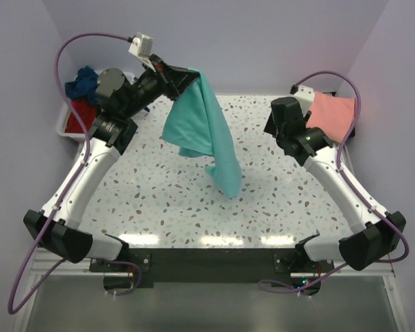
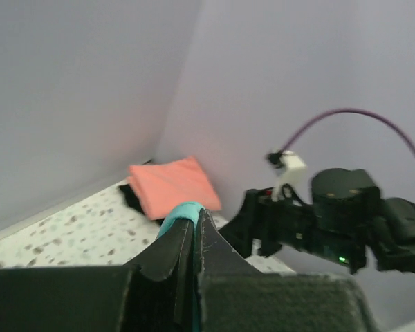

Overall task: Fold and stack the t-shirts
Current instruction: Move the tshirt to the center of the board

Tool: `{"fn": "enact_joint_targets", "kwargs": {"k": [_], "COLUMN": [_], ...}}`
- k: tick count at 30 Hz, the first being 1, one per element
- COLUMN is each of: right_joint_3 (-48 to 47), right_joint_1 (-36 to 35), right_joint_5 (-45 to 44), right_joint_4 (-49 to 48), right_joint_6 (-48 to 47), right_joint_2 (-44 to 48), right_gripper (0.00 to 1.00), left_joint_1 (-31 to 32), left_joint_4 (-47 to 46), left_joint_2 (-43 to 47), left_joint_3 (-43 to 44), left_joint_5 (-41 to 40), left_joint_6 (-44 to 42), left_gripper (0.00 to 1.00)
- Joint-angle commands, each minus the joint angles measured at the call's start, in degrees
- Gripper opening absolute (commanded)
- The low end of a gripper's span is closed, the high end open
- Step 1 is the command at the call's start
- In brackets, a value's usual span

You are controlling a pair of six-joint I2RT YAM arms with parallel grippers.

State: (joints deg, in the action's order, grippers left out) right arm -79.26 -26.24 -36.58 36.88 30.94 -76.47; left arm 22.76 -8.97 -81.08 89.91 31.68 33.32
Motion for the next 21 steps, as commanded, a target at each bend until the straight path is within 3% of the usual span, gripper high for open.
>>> {"fn": "enact_joint_targets", "kwargs": {"k": [1, 5, 9, 15, 21], "right_joint_3": [1.8, 2.9, 5.3, 10.6, 11.2], "right_joint_1": [0.0, 0.0, -0.1, 0.0, -0.1], "right_joint_5": [-1.0, 0.5, 5.2, 20.3, 28.3], "right_joint_4": [0.6, 0.4, -2.0, -8.1, -12.4], "right_joint_6": [1.5, 1.3, -0.4, -3.9, -4.1], "right_joint_2": [1.5, 1.3, 0.7, -4.5, -12.4], "right_gripper": [0.59, 0.59, 0.59, 0.61, 0.64], "left_joint_1": [-0.5, -0.5, -0.4, -0.4, -0.4], "left_joint_4": [12.9, 19.0, 24.0, 28.4, 32.5], "left_joint_2": [4.5, 4.2, 2.7, 6.0, 9.8], "left_joint_3": [-6.1, -13.1, -20.9, -28.8, -29.0], "left_joint_5": [-24.3, -26.3, -28.2, -41.9, -55.6], "left_joint_6": [-6.5, -6.9, -5.1, -1.3, 3.6], "left_gripper": [0.02, 0.06, 0.0, 0.0, 0.0]}}
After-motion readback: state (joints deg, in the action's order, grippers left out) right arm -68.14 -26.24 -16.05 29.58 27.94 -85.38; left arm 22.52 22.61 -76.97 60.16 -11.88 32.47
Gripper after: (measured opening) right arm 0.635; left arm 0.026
